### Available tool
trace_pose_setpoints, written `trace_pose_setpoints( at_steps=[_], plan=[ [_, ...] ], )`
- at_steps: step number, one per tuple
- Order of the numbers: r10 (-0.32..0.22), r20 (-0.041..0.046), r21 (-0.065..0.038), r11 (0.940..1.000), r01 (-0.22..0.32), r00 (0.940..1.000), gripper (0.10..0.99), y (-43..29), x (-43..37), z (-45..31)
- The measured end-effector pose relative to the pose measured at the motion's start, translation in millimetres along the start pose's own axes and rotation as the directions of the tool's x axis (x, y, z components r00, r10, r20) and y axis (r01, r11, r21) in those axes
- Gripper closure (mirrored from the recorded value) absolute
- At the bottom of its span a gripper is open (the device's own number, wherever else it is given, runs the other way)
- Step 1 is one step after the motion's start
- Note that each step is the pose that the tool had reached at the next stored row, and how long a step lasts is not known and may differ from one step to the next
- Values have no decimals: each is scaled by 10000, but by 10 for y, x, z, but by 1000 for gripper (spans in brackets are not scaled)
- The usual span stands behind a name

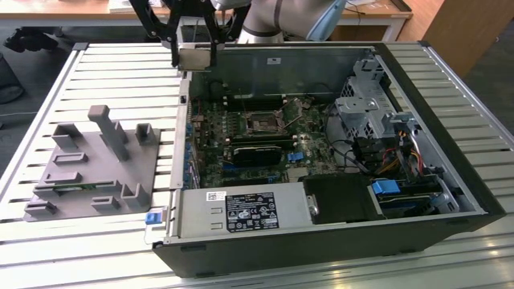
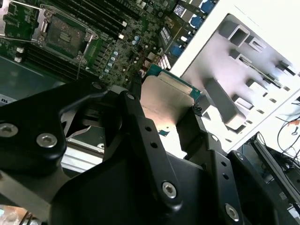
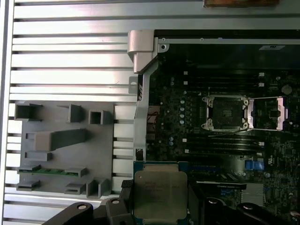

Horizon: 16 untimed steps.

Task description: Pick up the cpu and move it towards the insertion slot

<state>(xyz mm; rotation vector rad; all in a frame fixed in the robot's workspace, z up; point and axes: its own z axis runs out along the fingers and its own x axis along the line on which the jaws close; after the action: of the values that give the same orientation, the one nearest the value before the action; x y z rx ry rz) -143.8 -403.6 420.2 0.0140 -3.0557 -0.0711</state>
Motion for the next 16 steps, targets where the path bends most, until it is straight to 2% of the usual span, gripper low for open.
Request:
trace_pose_setpoints(
  at_steps=[16],
  plan=[
    [-1,1,-2,10000,1,10000,541,3,-227,-18]
  ],
)
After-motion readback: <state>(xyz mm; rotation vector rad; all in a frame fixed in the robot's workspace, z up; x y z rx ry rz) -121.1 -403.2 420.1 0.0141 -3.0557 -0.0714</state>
